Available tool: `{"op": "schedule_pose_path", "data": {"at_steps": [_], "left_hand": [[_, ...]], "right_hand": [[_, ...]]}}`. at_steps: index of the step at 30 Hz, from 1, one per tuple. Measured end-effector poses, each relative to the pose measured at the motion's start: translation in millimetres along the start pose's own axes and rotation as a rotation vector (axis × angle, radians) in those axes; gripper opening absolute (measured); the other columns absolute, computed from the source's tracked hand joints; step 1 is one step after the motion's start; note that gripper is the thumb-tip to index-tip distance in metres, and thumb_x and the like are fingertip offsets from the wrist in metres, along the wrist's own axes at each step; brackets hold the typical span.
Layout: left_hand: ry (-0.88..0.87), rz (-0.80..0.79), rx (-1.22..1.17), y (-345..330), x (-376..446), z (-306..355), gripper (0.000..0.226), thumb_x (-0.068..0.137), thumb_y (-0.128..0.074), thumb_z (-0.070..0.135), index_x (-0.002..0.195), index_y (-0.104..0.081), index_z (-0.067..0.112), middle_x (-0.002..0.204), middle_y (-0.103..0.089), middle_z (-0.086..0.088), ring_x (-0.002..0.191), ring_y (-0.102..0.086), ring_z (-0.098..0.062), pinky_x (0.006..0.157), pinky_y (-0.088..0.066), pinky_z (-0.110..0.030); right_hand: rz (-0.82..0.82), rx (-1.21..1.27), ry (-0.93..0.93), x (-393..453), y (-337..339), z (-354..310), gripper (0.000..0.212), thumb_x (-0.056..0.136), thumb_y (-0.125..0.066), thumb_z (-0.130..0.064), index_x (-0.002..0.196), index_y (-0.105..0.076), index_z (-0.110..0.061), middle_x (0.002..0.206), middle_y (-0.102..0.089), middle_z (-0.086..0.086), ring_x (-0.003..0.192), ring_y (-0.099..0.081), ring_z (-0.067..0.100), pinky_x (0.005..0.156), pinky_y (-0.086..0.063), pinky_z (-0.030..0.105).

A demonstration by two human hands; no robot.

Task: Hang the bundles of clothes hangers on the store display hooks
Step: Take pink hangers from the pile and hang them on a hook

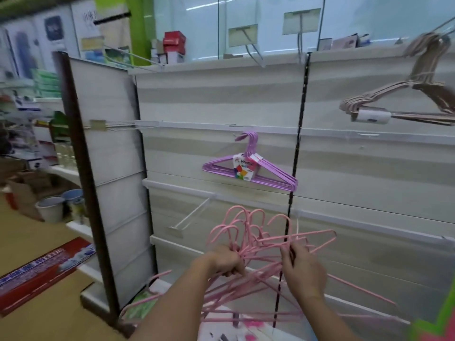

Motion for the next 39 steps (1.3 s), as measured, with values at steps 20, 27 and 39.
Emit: {"op": "schedule_pose_path", "data": {"at_steps": [20, 27, 39], "left_hand": [[0.155, 0.034, 0.057, 262.9, 17.0, -167.0, 0.015, 0.085, -0.062, 0.001, 0.075, -0.057, 0.01, 0.073, -0.055, -0.007, 0.06, -0.049, -0.011, 0.047, -0.042, -0.012], [0.256, 0.074, -0.017, 316.9, 6.0, -214.9, 0.014, 0.088, -0.058, 0.0, 0.076, -0.056, 0.007, 0.068, -0.056, -0.004, 0.06, -0.05, -0.013, 0.059, -0.043, -0.021], [0.289, 0.029, -0.245, 401.3, 27.7, -224.7, 0.026, 0.084, -0.06, 0.001, 0.061, -0.062, 0.012, 0.054, -0.054, 0.0, 0.05, -0.041, -0.011, 0.054, -0.035, -0.022]], "right_hand": [[-0.176, 0.126, 0.119, 23.1, -207.4, -267.6, 0.027, 0.099, -0.043, -0.035, 0.09, -0.054, -0.012, 0.082, -0.065, 0.011, 0.078, -0.061, 0.033, 0.061, -0.039, 0.036], [-0.295, 0.183, 0.194, 23.3, -265.5, -327.0, 0.028, 0.099, -0.042, -0.038, 0.088, -0.052, -0.015, 0.079, -0.064, 0.007, 0.075, -0.061, 0.029, 0.064, -0.047, 0.037], [-0.173, 0.181, 0.322, 73.5, -288.2, -401.1, 0.033, 0.099, -0.037, -0.042, 0.085, -0.052, -0.016, 0.077, -0.063, 0.006, 0.07, -0.059, 0.03, 0.063, -0.048, 0.036]]}}
Point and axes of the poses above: each hand's wrist, its own x-axis towards the middle knuckle, its own y-axis out of the back of the hand, z = x × y, the point moved 3 cm from there along x, towards the middle knuckle
